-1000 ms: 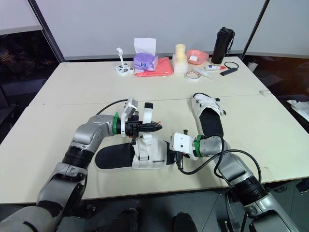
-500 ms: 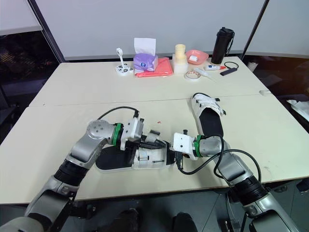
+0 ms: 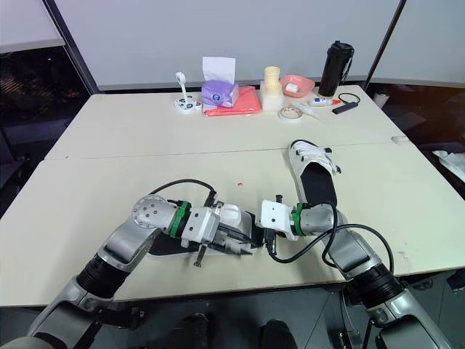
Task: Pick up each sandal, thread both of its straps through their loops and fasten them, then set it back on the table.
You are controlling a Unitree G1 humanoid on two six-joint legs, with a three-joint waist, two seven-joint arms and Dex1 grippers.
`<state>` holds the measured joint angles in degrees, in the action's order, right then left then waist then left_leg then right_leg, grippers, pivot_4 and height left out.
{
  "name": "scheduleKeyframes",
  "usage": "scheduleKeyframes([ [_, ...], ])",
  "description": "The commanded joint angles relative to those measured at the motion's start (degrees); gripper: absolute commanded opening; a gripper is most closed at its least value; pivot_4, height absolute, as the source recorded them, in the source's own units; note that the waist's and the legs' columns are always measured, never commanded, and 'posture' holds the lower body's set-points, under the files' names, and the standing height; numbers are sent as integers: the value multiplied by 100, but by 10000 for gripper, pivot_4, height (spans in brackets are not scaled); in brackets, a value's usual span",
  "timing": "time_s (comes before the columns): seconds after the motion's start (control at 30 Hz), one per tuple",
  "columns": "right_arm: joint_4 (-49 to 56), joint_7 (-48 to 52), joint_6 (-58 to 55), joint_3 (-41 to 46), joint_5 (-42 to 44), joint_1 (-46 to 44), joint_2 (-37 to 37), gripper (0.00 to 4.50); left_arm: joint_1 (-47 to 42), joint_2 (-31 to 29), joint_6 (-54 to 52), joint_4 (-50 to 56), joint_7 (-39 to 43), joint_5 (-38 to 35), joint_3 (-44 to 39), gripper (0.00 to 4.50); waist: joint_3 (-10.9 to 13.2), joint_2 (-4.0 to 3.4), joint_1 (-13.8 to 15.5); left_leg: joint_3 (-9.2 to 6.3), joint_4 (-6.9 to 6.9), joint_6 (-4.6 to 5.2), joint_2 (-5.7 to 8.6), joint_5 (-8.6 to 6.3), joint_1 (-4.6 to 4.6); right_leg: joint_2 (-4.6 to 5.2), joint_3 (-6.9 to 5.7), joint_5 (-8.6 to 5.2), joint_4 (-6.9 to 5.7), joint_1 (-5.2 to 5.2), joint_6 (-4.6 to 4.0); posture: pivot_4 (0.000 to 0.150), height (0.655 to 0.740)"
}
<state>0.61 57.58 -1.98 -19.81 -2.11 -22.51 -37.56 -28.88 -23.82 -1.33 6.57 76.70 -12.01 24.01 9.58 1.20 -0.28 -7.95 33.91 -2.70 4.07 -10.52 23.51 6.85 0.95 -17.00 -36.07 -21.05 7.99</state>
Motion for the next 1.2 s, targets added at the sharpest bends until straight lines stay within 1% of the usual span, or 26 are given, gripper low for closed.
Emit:
scheduleKeyframes([
  [0.03,-555,254,-112,-340,-402,212,-207,0,14,-96,-63,332,191,-205,82,29063,0,-1,0,0,0,0,0,0,0,0,0,0,0,0,0,1500,7400],
  [0.13,-669,317,-40,-327,-401,125,-237,0,55,-244,-281,559,377,-400,117,43924,-1,-2,-3,0,0,0,0,0,0,0,0,0,0,0,-1,1500,7400],
  [0.17,-789,351,22,-312,-397,55,-250,0,38,-271,-353,599,430,-464,123,44606,0,-3,-1,0,0,0,0,0,0,0,0,-1,0,1,-1,1500,7400],
  [0.3,-1324,455,336,-317,-472,-234,-287,0,125,-500,-697,898,587,-708,110,44606,-1,-4,3,-1,1,0,-3,0,-1,0,0,-1,0,3,-3,1500,7400],
  [0.5,-1892,650,651,-363,-453,-600,-231,0,504,-1145,-1298,1605,668,-1190,-127,44606,-1,-6,4,-3,3,1,-10,1,-14,3,0,-2,0,5,-8,1500,7400],
  [0.57,-2030,693,727,-384,-449,-678,-182,0,626,-1350,-1470,1715,595,-1327,-295,44606,-1,-6,3,-3,5,-6,-10,-3,-14,4,1,-2,1,4,-11,1500,7400],
  [0.67,-2156,690,838,-436,-491,-740,-111,0,718,-1417,-2058,1741,98,-1618,-663,44606,-1,-7,39,-4,5,-9,-11,-5,-15,5,4,-3,1,0,-14,1500,7400],
  [0.7,-2136,688,830,-438,-479,-736,-83,0,735,-1415,-2363,1764,-101,-1796,-813,44606,-1,-6,42,-4,6,-9,-11,-5,-15,5,4,-3,1,0,-15,1500,7400],
  [0.77,-2059,671,796,-437,-457,-711,-31,0,789,-1467,-3289,1854,-525,-2376,-1138,44606,-2,-6,34,-4,6,-7,-13,-4,-15,5,6,-3,0,-2,-15,1500,7400],
  [0.83,-1867,632,701,-459,-468,-632,25,0,952,-1549,-4238,1917,-916,-3097,-1509,44606,-1,-7,3,-5,5,-2,-15,-1,-15,2,6,-3,-2,-6,-14,1500,7400],
  [0.9,-1693,564,641,-489,-512,-558,68,0,1085,-1595,-4858,1900,-1191,-3586,-1770,44606,-1,-8,-37,-6,2,1,-17,1,-15,1,6,-4,-3,-10,-15,1500,7400],
  [0.97,-1455,509,489,-489,-477,-461,105,0,1207,-1583,-5230,1885,-1471,-3825,-1905,44606,-1,-8,-39,-5,0,1,-16,1,-14,1,6,-6,-4,-15,-16,1500,7400],
  [1.1,-911,386,115,-437,-423,-360,170,0,1449,-1730,-5871,2018,-1724,-4225,-1943,44606,-1,-8,-48,-2,-3,0,-18,0,-13,-1,6,-7,-4,-21,-19,1500,7400],
  [1.2,-725,335,65,-476,-559,-335,145,0,1634,-1839,-5891,2081,-1790,-4035,-1719,44606,0,-9,-50,5,-10,-2,-23,-2,-12,-2,9,-11,-4,-27,-27,1500,7400],
])
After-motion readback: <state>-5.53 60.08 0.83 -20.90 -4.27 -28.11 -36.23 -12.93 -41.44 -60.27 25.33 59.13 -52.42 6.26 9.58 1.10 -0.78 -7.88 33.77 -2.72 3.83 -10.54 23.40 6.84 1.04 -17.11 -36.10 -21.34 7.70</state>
